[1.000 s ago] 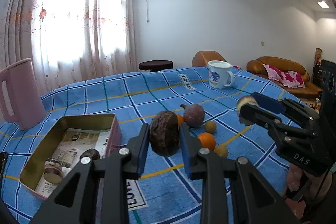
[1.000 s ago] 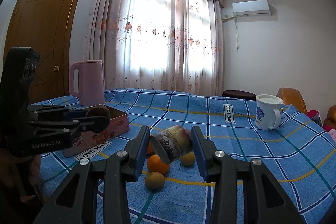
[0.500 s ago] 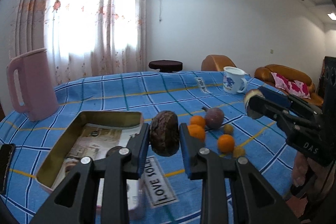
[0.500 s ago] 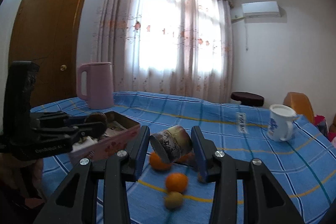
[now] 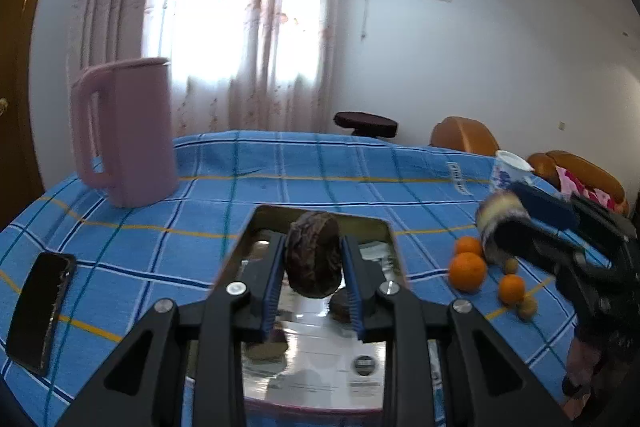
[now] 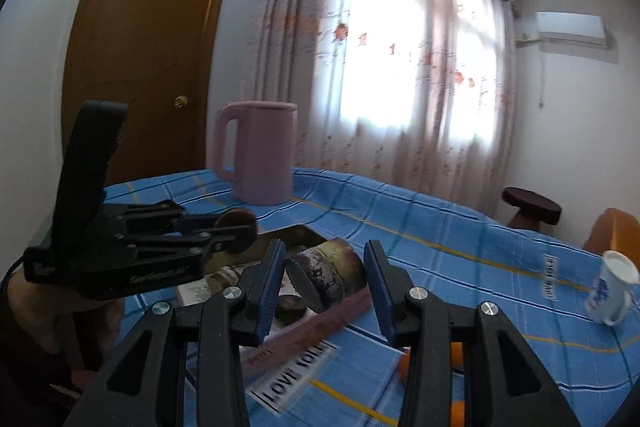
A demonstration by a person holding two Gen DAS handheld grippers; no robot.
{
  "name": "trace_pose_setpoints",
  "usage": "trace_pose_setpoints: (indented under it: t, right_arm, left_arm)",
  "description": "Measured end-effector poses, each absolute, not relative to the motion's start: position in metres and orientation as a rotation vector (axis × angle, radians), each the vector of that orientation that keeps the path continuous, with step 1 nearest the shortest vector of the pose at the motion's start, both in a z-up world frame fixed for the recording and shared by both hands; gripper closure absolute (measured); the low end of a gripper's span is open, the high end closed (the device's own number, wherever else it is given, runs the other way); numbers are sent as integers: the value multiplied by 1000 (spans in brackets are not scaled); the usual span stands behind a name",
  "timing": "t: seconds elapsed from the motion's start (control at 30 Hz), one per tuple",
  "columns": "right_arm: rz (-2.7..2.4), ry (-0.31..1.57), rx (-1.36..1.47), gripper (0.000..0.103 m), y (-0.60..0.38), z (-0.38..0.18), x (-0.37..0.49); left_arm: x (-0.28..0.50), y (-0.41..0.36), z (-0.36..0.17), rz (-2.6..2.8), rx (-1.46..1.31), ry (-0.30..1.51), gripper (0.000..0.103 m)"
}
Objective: Organize fruits
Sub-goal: 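Lower both items into the tin and open both grippers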
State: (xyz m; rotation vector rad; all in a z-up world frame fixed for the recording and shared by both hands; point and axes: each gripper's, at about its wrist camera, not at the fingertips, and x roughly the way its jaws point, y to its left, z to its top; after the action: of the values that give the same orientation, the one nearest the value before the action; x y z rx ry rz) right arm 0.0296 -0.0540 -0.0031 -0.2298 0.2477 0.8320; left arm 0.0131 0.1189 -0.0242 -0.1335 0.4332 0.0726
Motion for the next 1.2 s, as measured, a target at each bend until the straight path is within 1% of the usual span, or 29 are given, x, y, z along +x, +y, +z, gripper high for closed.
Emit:
trace_pose_setpoints:
  t: [0.53,0.73,0.93,1.0,1.03,1.07,1.2]
  right_arm:
    - [914,416,-339,60,6,-41,32]
    - [916,479,-376,60,15,-48,36]
    - [930,539,-400,59,17,-53,39]
    - [907,538,-400,58,15,-53,38]
    - [898,531,-397,56,14,-52,38]
    - [894,527,-391,52,11,-52,38]
    - [852,505,-382,51,-11,-48,34]
  left_arm:
    - [37,153,-41,97,-162,541,73]
    - [51,151,-48,54,-175,594,73]
    - [52,139,-47,13,-172,601,73]
    - [52,135,-47,15,-163,603,68]
    - [52,135,-47,20,-158,601,65]
    - [51,135,-47,32,-157,599,60]
    - [44,139,-42,49,-171,568,43]
